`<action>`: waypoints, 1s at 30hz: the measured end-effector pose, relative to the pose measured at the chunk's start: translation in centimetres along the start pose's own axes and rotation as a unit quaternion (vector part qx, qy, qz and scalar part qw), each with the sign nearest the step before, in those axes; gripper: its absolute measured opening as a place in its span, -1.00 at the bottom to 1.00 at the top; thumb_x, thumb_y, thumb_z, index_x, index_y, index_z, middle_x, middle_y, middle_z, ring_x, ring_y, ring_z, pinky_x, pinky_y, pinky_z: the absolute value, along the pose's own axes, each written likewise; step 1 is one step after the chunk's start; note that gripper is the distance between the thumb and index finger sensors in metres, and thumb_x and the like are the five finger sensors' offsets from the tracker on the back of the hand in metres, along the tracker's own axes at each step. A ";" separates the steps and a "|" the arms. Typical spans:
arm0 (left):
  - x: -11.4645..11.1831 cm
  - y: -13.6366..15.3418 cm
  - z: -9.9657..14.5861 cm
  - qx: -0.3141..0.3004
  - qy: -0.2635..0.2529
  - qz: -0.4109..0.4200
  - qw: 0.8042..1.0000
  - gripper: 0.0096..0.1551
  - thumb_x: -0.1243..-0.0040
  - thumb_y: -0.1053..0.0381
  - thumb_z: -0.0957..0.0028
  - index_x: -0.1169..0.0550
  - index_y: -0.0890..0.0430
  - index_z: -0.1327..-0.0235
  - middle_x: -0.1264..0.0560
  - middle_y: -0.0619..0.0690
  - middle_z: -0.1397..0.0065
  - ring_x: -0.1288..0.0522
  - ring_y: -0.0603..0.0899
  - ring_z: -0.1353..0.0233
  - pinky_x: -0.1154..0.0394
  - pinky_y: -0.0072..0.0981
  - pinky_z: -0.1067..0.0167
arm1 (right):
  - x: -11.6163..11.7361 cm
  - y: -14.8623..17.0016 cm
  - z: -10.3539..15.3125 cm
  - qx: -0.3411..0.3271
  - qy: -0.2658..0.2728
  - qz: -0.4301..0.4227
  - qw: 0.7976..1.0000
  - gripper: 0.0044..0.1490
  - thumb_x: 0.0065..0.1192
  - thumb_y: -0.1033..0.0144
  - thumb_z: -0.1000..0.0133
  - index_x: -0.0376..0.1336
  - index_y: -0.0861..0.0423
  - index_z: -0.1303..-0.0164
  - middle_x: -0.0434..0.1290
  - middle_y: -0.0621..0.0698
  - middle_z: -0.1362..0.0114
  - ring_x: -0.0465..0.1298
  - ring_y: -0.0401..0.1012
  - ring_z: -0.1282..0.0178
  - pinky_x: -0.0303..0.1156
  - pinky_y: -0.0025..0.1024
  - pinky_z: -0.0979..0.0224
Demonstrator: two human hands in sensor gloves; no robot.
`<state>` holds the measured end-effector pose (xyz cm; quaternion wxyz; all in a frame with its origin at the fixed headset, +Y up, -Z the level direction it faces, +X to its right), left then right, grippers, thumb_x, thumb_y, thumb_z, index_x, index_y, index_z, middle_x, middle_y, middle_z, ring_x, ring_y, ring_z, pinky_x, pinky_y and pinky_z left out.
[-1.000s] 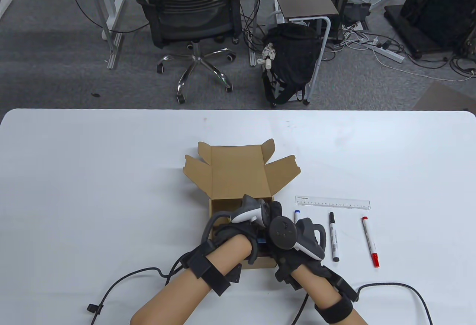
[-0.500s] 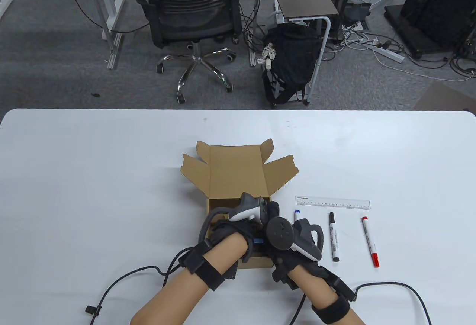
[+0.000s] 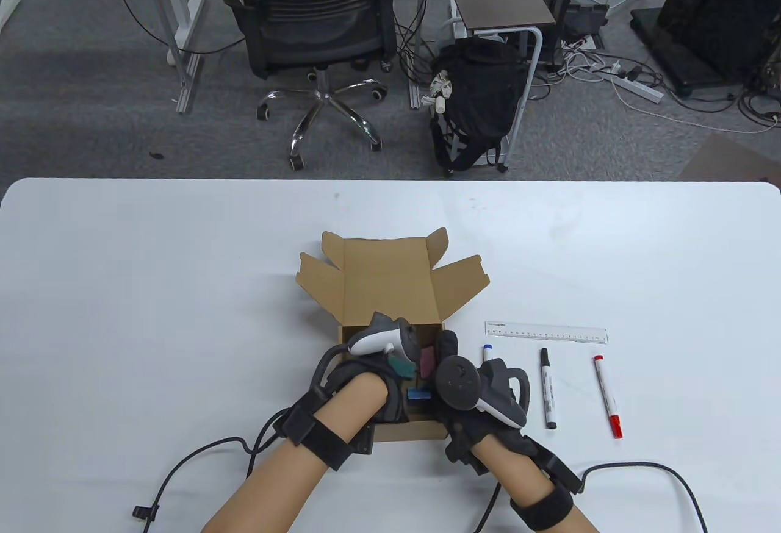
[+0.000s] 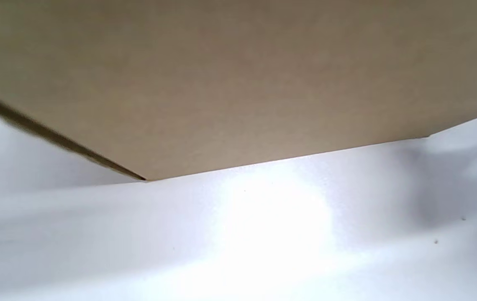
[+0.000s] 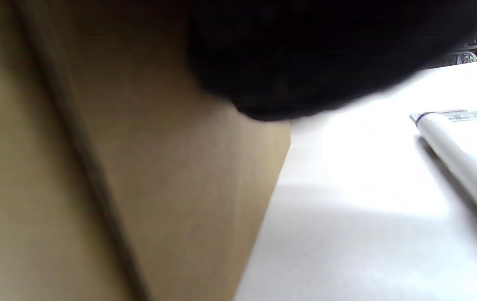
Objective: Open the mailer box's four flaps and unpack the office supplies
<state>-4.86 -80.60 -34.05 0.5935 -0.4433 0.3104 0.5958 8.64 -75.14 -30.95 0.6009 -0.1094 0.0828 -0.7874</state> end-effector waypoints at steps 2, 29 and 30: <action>0.0 -0.1 -0.1 -0.004 0.004 -0.002 1.000 -0.29 -0.34 -0.19 0.31 -0.53 0.01 -0.16 -0.42 0.26 -0.36 -0.69 0.21 -0.01 -0.59 -0.13 0.21 | 0.0 0.0 0.0 0.001 0.000 0.001 1.000 -0.16 0.00 0.22 -0.17 -0.19 0.44 -0.38 0.62 0.26 0.30 0.65 -0.09 0.81 0.52 -0.43 0.79; 4.0 25.0 10.1 -0.050 -0.557 0.396 0.728 -0.35 -0.19 -0.40 0.21 -0.66 -0.06 -0.03 -0.67 0.17 0.03 -0.74 0.05 0.35 -0.58 -0.32 0.53 | 0.0 -0.1 -0.1 -0.003 -0.001 -0.001 1.000 -0.15 0.01 0.24 -0.16 -0.20 0.49 -0.36 0.62 0.28 0.29 0.65 -0.06 0.80 0.52 -0.40 0.78; 3.5 25.7 8.9 -0.011 -0.533 0.381 0.755 -0.35 -0.19 -0.40 0.21 -0.66 -0.07 -0.03 -0.67 0.17 0.02 -0.74 0.05 0.34 -0.58 -0.31 0.52 | 0.0 -0.1 -0.1 -0.003 0.000 -0.001 1.000 -0.15 0.01 0.24 -0.16 -0.20 0.48 -0.36 0.62 0.28 0.29 0.65 -0.06 0.80 0.52 -0.40 0.78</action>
Point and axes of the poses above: the tracker on the back of each hand, its own y axis roughly to the little-finger side, its own z axis roughly from the fingertips to the wrist, x = y × z, the point moved 3 cm from there along -z, roughly from the wrist to the fingertips
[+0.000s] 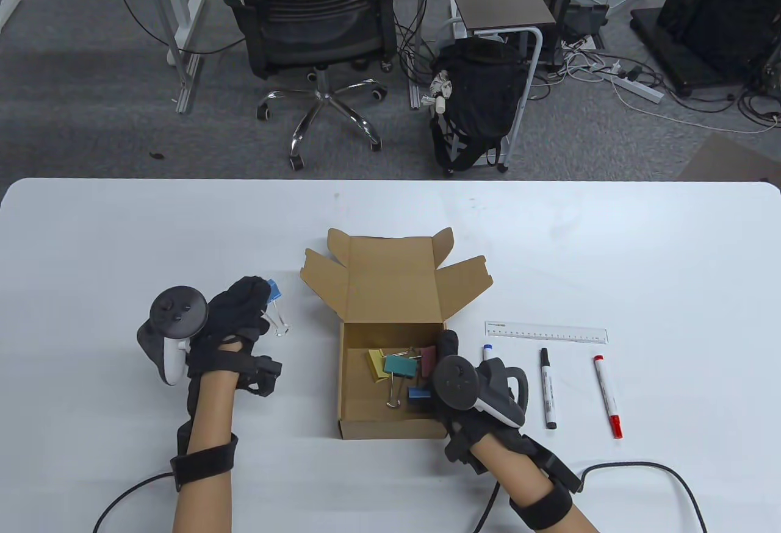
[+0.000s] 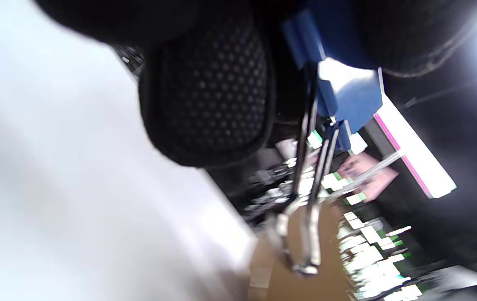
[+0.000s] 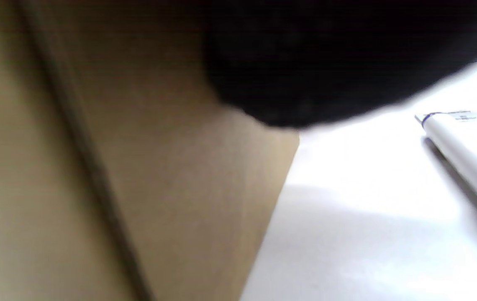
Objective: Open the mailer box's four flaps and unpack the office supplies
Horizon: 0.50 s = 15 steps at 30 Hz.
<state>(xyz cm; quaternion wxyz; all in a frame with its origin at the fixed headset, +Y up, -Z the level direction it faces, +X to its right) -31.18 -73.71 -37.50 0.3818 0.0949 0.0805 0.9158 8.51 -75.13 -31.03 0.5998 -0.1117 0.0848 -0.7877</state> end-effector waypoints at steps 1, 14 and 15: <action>-0.5 0.9 -0.3 0.020 0.011 -0.027 0.999 -0.35 -0.18 -0.40 0.21 -0.66 -0.08 -0.04 -0.67 0.16 0.01 -0.74 0.06 0.34 -0.58 -0.32 0.51 | 0.0 0.0 0.0 0.000 0.000 0.000 1.000 -0.15 0.01 0.24 -0.16 -0.20 0.48 -0.36 0.62 0.28 0.29 0.65 -0.06 0.80 0.52 -0.40 0.78; -2.7 4.5 -0.6 0.113 0.013 -0.209 0.971 -0.30 -0.23 -0.33 0.24 -0.58 -0.04 -0.16 -0.56 0.24 -0.22 -0.73 0.18 0.27 -0.57 -0.24 0.45 | 0.0 0.0 0.1 0.000 0.001 -0.003 1.000 -0.15 0.01 0.23 -0.16 -0.20 0.48 -0.36 0.62 0.28 0.30 0.65 -0.07 0.80 0.52 -0.40 0.78; -2.3 4.1 -0.5 0.108 0.000 -0.222 0.969 -0.31 -0.26 -0.30 0.23 -0.57 -0.03 -0.16 -0.56 0.22 -0.22 -0.71 0.18 0.29 -0.57 -0.25 0.45 | 0.0 0.0 0.1 0.000 0.001 -0.003 1.000 -0.15 0.01 0.23 -0.16 -0.20 0.48 -0.36 0.62 0.28 0.30 0.65 -0.07 0.80 0.52 -0.40 0.78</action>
Point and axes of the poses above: the tracker on the back of each hand, its own y axis roughly to the little-finger side, its own z axis roughly from the fingertips to the wrist, x = y × z, the point moved 3 cm from there along -z, roughly from the wrist to the fingertips
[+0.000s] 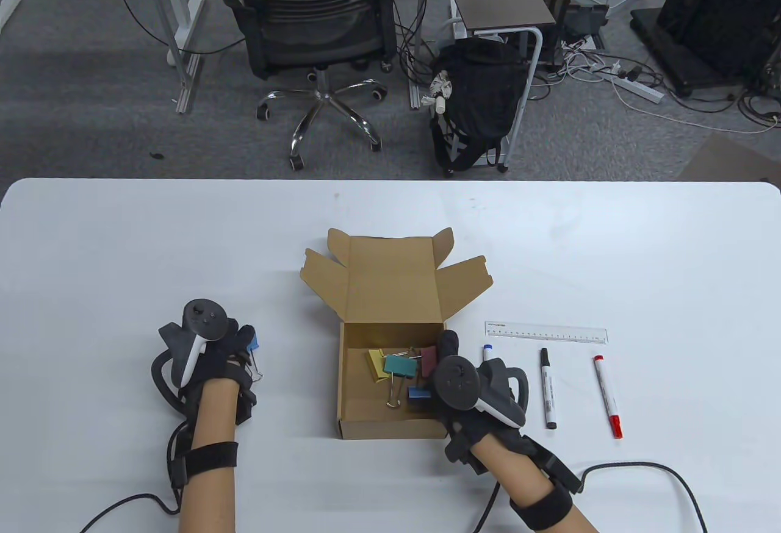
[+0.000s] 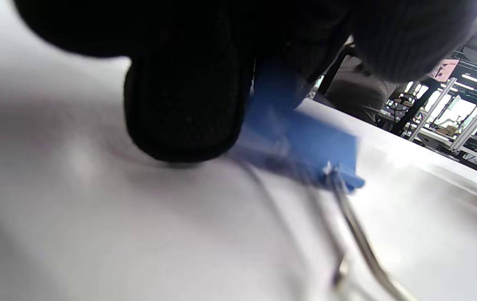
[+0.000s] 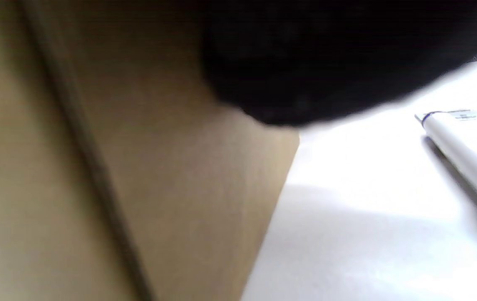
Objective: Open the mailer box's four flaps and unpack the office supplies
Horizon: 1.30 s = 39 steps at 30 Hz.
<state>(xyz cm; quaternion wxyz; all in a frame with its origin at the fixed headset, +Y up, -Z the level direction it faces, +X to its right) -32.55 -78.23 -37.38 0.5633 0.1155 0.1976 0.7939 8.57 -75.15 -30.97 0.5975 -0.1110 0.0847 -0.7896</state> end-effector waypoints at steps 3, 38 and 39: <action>2.5 -1.4 0.7 -0.040 -0.056 -0.011 0.998 -0.36 -0.27 -0.24 0.21 -0.57 -0.07 -0.16 -0.57 0.15 -0.24 -0.72 0.10 0.28 -0.58 -0.28 0.46 | 0.0 0.0 0.0 0.000 0.000 0.000 1.000 -0.15 0.01 0.23 -0.16 -0.20 0.48 -0.36 0.62 0.28 0.30 0.65 -0.07 0.80 0.52 -0.40 0.78; -10.4 -26.6 13.4 -0.227 0.317 -0.301 0.870 -0.28 -0.35 0.08 0.34 -0.51 -0.03 -0.23 -0.52 0.24 -0.31 -0.76 0.22 0.27 -0.62 -0.15 0.43 | 0.0 0.2 0.0 -0.011 0.009 -0.021 1.000 -0.15 0.00 0.23 -0.16 -0.20 0.47 -0.37 0.62 0.29 0.31 0.65 -0.06 0.81 0.52 -0.40 0.79; -10.7 -26.6 13.6 -0.240 0.335 -0.297 0.861 -0.26 -0.36 0.07 0.37 -0.53 -0.02 -0.23 -0.53 0.24 -0.30 -0.77 0.22 0.27 -0.63 -0.15 0.45 | 0.0 0.2 0.0 -0.014 0.008 -0.025 1.000 -0.15 0.00 0.22 -0.16 -0.19 0.46 -0.37 0.62 0.29 0.30 0.65 -0.06 0.81 0.52 -0.40 0.79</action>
Point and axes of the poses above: the tracker on the back of each hand, its own y axis roughly to the little-finger side, its own z axis roughly from the fingertips to the wrist, x = y × z, the point moved 3 cm from there along -z, roughly from the wrist to the fingertips
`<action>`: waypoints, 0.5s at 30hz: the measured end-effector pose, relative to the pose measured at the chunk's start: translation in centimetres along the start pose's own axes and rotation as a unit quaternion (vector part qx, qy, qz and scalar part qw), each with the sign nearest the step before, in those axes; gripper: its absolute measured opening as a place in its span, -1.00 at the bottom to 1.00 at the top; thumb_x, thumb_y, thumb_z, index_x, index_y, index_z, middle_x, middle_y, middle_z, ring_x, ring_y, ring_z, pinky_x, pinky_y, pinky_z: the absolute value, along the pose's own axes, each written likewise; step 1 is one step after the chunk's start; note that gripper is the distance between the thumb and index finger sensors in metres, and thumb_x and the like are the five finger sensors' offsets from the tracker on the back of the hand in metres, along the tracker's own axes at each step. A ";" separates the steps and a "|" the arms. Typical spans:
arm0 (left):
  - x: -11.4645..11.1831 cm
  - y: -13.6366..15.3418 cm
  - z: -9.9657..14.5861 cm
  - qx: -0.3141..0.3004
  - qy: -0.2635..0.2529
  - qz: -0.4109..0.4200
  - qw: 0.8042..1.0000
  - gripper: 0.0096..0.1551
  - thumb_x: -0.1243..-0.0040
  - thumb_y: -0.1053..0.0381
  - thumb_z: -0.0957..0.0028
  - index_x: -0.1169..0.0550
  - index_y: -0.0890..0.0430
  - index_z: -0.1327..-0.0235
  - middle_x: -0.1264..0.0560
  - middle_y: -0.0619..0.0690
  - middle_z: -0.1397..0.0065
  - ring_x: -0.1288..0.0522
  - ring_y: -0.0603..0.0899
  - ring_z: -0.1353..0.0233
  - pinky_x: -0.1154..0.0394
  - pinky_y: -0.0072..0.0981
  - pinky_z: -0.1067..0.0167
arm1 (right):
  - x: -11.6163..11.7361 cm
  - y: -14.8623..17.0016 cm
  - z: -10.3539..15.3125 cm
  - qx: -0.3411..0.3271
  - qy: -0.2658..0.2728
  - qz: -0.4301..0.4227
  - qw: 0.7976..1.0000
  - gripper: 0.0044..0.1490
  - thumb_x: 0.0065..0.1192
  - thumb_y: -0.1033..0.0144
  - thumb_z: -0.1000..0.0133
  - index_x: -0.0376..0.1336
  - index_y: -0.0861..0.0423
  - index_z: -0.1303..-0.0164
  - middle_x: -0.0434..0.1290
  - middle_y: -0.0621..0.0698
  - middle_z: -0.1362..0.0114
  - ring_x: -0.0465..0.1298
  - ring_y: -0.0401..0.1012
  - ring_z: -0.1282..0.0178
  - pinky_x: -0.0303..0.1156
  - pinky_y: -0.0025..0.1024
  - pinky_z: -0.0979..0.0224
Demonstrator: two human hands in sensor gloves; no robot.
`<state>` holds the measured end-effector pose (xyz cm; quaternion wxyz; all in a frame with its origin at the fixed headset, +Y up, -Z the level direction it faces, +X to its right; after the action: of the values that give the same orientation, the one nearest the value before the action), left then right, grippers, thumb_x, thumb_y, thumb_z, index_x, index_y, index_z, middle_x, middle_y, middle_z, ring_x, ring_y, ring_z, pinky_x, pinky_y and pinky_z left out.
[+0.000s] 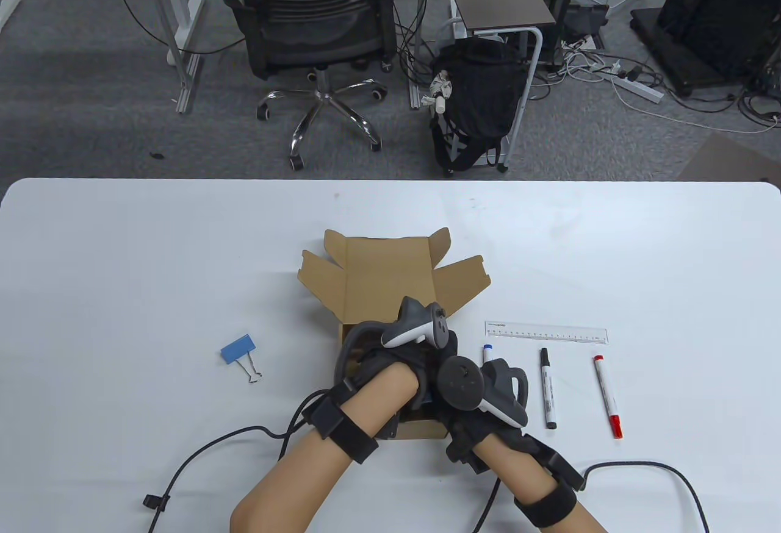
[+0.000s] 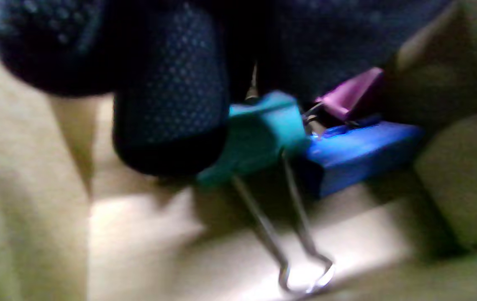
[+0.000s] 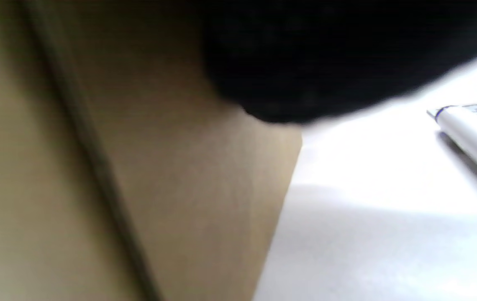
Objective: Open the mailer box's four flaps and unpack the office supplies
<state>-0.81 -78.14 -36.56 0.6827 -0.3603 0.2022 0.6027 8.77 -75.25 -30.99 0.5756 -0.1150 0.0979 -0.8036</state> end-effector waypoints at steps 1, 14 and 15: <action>-0.4 -0.1 0.0 -0.004 0.021 0.000 1.000 -0.24 -0.35 0.07 0.35 -0.50 -0.02 -0.27 -0.50 0.24 -0.33 -0.77 0.20 0.26 -0.63 -0.17 0.44 | 0.0 0.0 0.0 -0.002 0.000 -0.002 1.000 -0.16 0.00 0.22 -0.16 -0.19 0.45 -0.38 0.62 0.29 0.30 0.65 -0.06 0.81 0.52 -0.40 0.79; -0.8 -0.9 1.8 0.003 0.030 -0.022 0.999 -0.22 -0.41 0.06 0.36 -0.47 0.15 -0.24 -0.44 0.32 -0.10 -0.65 0.13 0.23 -0.55 -0.14 0.45 | 0.0 -0.4 0.0 0.003 -0.001 0.022 1.000 -0.17 -0.01 0.22 -0.17 -0.18 0.44 -0.39 0.62 0.27 0.31 0.65 -0.08 0.81 0.52 -0.43 0.80; -0.8 -0.9 2.0 0.003 0.027 -0.022 0.999 -0.27 -0.42 0.06 0.39 -0.54 0.15 -0.16 -0.48 0.31 -0.06 -0.65 0.15 0.26 -0.55 -0.14 0.47 | 0.0 -0.4 0.0 0.003 -0.001 0.022 1.000 -0.17 -0.01 0.22 -0.17 -0.18 0.44 -0.39 0.62 0.27 0.31 0.65 -0.08 0.81 0.52 -0.43 0.80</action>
<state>-0.41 -77.26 -34.41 0.6911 -0.3786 0.2145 0.5772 8.45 -75.12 -30.88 0.5937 -0.1113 0.0973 -0.7910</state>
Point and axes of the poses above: the tracker on the back of each hand, its own y axis roughly to the little-finger side, its own z axis roughly from the fingertips to the wrist, x = y × z, the point moved 3 cm from there along -z, roughly from the wrist to the fingertips
